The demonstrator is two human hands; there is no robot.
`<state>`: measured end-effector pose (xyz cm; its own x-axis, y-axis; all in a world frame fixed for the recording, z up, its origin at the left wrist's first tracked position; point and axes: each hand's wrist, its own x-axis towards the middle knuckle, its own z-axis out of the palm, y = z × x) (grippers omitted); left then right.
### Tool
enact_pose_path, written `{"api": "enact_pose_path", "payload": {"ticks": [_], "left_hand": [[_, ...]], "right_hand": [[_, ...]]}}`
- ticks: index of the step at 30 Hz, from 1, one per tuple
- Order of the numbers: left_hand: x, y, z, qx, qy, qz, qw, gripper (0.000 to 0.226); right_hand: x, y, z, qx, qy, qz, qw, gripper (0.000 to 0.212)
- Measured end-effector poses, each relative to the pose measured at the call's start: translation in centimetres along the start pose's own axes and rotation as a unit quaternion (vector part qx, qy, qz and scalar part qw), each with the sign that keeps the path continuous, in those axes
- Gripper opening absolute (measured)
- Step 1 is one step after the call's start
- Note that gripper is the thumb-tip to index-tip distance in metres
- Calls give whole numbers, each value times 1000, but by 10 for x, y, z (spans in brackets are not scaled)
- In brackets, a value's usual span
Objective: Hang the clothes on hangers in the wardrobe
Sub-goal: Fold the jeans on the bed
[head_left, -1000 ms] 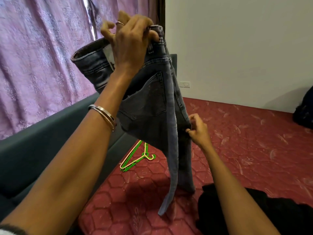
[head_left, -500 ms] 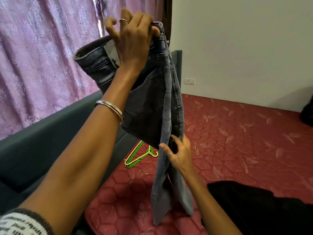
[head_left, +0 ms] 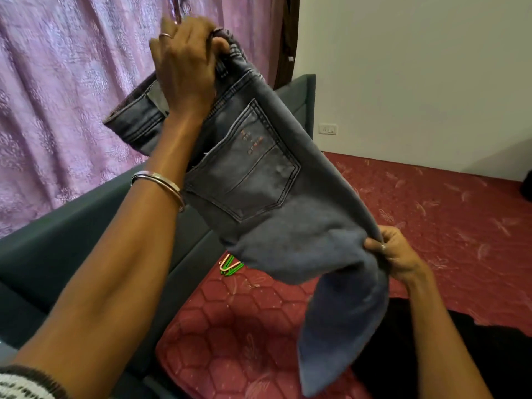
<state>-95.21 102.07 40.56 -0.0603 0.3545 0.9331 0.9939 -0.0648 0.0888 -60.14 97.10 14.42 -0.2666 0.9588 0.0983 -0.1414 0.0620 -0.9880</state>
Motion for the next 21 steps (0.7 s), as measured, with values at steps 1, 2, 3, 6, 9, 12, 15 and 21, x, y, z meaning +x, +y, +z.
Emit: {"api": "enact_pose_path", "payload": {"ticks": [1, 2, 3, 6, 9, 12, 15, 21], "left_hand": [[-4, -4, 3, -8, -14, -8, 1000, 41], [-10, -6, 7, -16, -30, -14, 999, 41], [-17, -6, 12, -24, -48, -16, 998, 42], [-48, 1, 26, -29, -108, -11, 994, 39], [-76, 1, 38, -48, -130, -25, 990, 43], [-86, 8, 42, -95, -120, -35, 988, 56], [-85, 19, 45, -126, -124, -9, 984, 63], [-75, 11, 49, -179, -82, 17, 980, 50]], "right_hand": [[-5, -5, -5, -6, -25, 12, 1000, 53], [-7, -6, -11, -33, -46, 28, 998, 44], [-9, -5, -15, -71, -48, 50, 995, 32], [-18, 13, -18, -179, -35, 85, 980, 15], [-31, 46, -18, -165, 46, 58, 983, 20], [-35, 74, -15, -193, 18, 73, 978, 12], [-27, 100, -8, -258, -39, 101, 960, 6], [-21, 115, -15, -169, 41, 131, 976, 75]]}}
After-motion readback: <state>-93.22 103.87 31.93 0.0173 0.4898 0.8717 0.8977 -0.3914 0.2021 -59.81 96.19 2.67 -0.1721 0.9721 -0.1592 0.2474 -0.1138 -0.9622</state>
